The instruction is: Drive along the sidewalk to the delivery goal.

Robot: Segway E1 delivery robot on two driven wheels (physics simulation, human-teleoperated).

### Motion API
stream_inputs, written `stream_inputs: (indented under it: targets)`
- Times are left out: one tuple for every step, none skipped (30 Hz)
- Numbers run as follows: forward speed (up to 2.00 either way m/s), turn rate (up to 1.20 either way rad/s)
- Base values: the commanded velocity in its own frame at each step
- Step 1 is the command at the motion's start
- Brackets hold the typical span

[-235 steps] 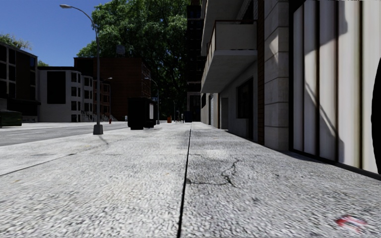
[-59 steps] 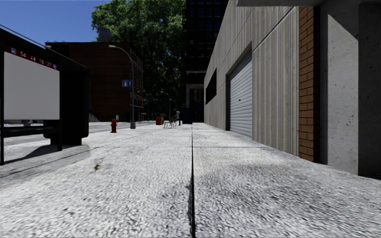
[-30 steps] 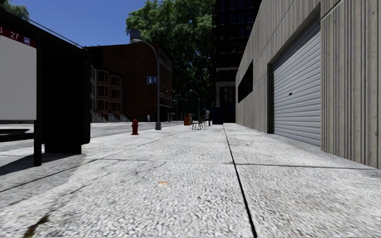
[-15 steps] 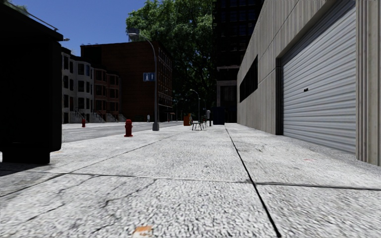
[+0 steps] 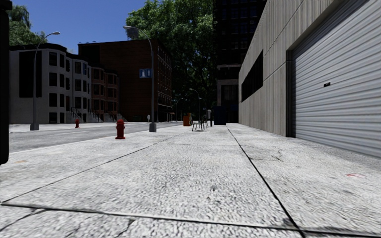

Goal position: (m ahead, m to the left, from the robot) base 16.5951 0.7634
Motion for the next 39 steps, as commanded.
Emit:
stream_inputs:
  targets:
    - [2.0, 0.0]
    - [2.0, 0.0]
    - [2.0, 0.0]
    - [2.0, 0.0]
    - [2.0, 0.0]
    - [2.0, 0.0]
    - [2.0, 0.0]
    - [2.0, 0.0]
    - [2.0, 0.0]
    - [2.0, 0.0]
    - [2.0, 0.0]
    - [2.0, 0.0]
    - [2.0, 0.0]
    - [2.0, 0.0]
    - [2.0, 0.0]
    - [2.0, 0.0]
    - [2.0, 0.0]
    - [2.0, 0.0]
    - [2.0, 0.0]
    - [2.0, 0.0]
    - [2.0, 0.0]
    - [2.0, 0.0]
    - [2.0, 0.0]
    - [2.0, 0.0]
    - [2.0, 0.0]
    - [2.0, 0.0]
    - [2.0, 0.0]
    - [2.0, 0.07]
    - [2.0, 0.07]
    - [2.0, 0.14]
    - [2.0, 0.15]
    - [2.0, 0.16]
    - [2.0, 0.16]
    - [2.0, 0.16]
    - [2.0, 0.16]
    - [2.0, 0.16]
    - [2.0, 0.16]
    - [2.0, 0.16]
    - [2.0, 0.16]
